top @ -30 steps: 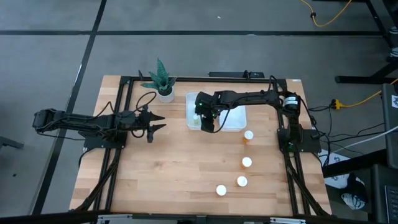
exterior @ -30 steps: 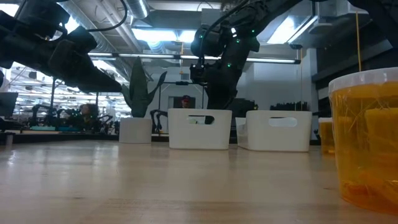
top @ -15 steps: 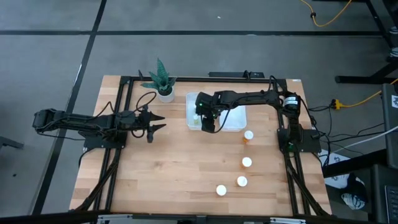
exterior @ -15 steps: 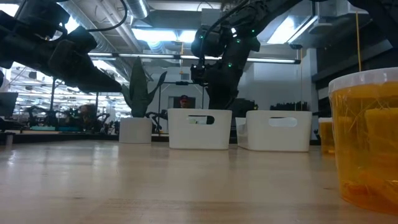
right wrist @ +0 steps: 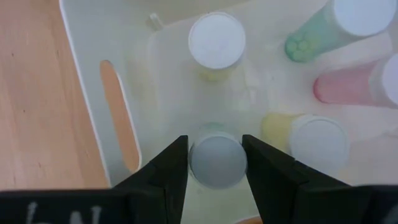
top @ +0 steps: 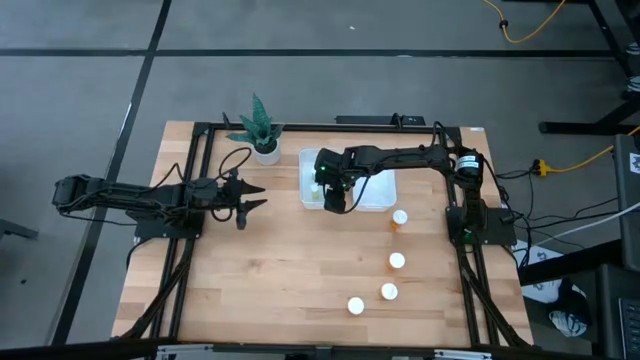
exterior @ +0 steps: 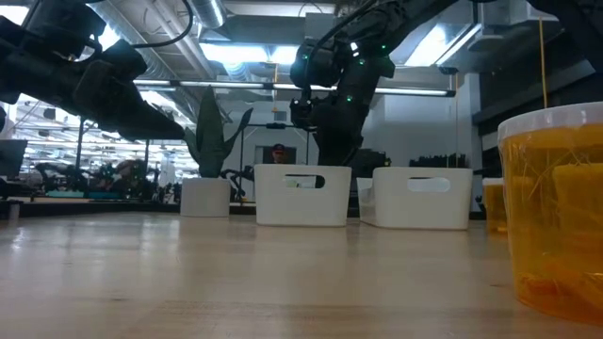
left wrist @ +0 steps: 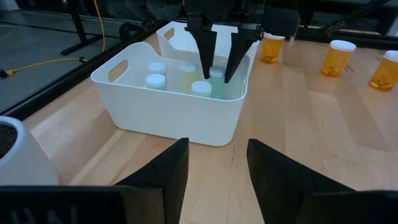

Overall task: Pick and place medicine bottles into bin by pill shape (circle, oval)
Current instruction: Put the green pill bottle into the left white bin, then put the orange pill bottle into the right white bin

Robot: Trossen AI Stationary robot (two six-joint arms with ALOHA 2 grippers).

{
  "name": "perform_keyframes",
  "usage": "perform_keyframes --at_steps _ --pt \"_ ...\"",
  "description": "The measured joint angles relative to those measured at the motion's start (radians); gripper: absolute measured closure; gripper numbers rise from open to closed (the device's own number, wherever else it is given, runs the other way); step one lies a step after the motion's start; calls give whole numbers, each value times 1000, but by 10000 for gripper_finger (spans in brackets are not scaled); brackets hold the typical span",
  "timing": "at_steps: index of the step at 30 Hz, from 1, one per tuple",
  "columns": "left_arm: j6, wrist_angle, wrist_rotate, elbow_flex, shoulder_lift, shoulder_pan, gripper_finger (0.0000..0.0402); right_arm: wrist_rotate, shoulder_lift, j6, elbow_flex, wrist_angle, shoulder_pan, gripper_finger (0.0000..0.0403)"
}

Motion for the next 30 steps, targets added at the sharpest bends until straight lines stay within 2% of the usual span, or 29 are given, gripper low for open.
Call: perform_keyframes --at_steps 13,22,30 --pt "0 0 0 0 0 0 246 0 0 35 0 1 0 179" --pt "0 0 0 0 0 0 246 1 -4 77 31 -25 0 190" --pt "0 0 0 0 0 0 246 1 -4 91 192 -188 0 205"
